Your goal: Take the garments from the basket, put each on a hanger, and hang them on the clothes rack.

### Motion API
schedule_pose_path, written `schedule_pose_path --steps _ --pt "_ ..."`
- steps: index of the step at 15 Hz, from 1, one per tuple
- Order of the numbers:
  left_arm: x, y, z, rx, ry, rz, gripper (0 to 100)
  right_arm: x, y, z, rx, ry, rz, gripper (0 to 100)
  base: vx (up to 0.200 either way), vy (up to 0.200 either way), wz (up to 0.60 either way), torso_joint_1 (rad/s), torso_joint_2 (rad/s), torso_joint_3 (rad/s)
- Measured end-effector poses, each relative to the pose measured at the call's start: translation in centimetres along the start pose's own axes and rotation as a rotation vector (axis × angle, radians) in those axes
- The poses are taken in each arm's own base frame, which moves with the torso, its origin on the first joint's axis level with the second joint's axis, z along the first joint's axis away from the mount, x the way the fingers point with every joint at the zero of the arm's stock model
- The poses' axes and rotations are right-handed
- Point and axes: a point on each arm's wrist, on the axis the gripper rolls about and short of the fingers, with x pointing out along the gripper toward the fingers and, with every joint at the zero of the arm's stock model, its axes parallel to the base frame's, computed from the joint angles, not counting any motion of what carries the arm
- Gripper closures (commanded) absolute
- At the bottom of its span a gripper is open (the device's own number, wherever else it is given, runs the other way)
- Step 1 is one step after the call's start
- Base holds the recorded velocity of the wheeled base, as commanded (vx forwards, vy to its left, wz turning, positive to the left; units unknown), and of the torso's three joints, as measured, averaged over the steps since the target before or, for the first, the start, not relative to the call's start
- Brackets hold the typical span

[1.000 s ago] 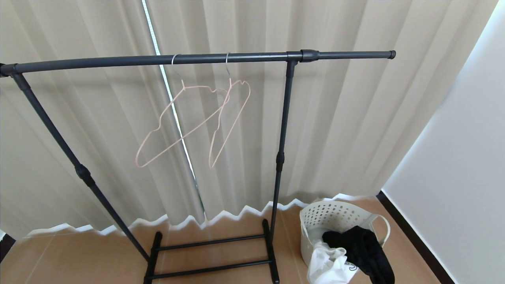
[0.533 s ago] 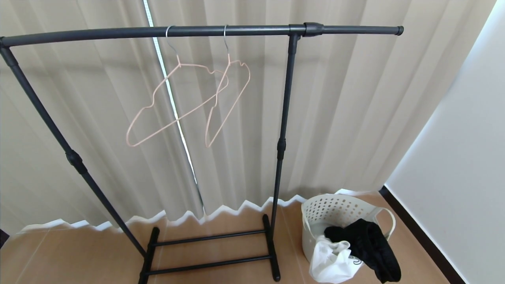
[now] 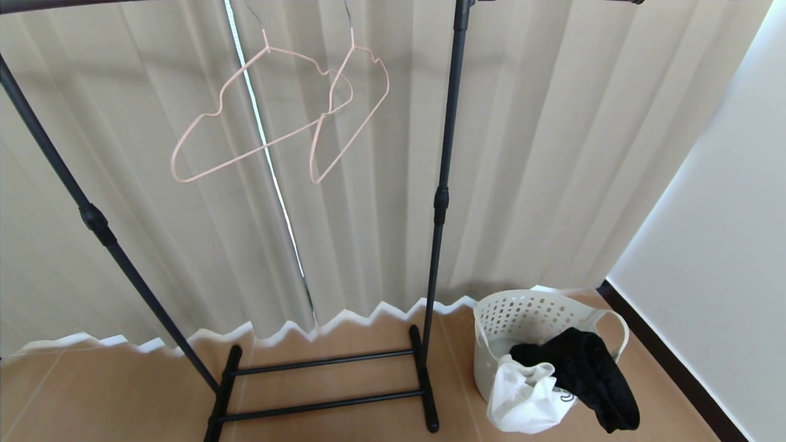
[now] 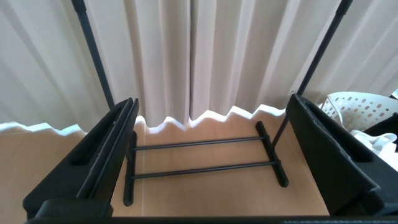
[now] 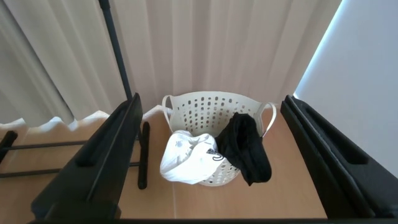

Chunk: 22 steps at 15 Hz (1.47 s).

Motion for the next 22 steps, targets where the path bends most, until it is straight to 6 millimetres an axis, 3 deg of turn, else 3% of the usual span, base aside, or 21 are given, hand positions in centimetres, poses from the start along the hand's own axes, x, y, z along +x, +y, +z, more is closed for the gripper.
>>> schedule_pose_path --steps 4,9,18,22 --pt "0.0 0.0 0.0 0.0 0.0 0.0 0 0.0 0.0 0.01 0.0 -0.001 0.0 0 0.2 0.0 0.0 -0.054 0.28 0.212" --pt "0.0 0.0 0.01 -0.001 -0.001 0.001 0 0.0 0.0 0.01 0.001 -0.001 0.0 0 0.0 0.0 0.0 -0.006 0.02 0.023" --pt "0.0 0.0 0.01 -0.001 -0.001 0.001 0 0.0 0.0 0.0 0.0 0.0 0.0 0 0.0 0.0 0.0 -0.025 0.22 0.191" --pt "0.0 0.0 0.0 -0.001 0.0 0.001 0 0.0 0.0 0.0 0.0 0.0 0.0 0 0.0 0.0 -0.6 0.0 0.01 0.012"
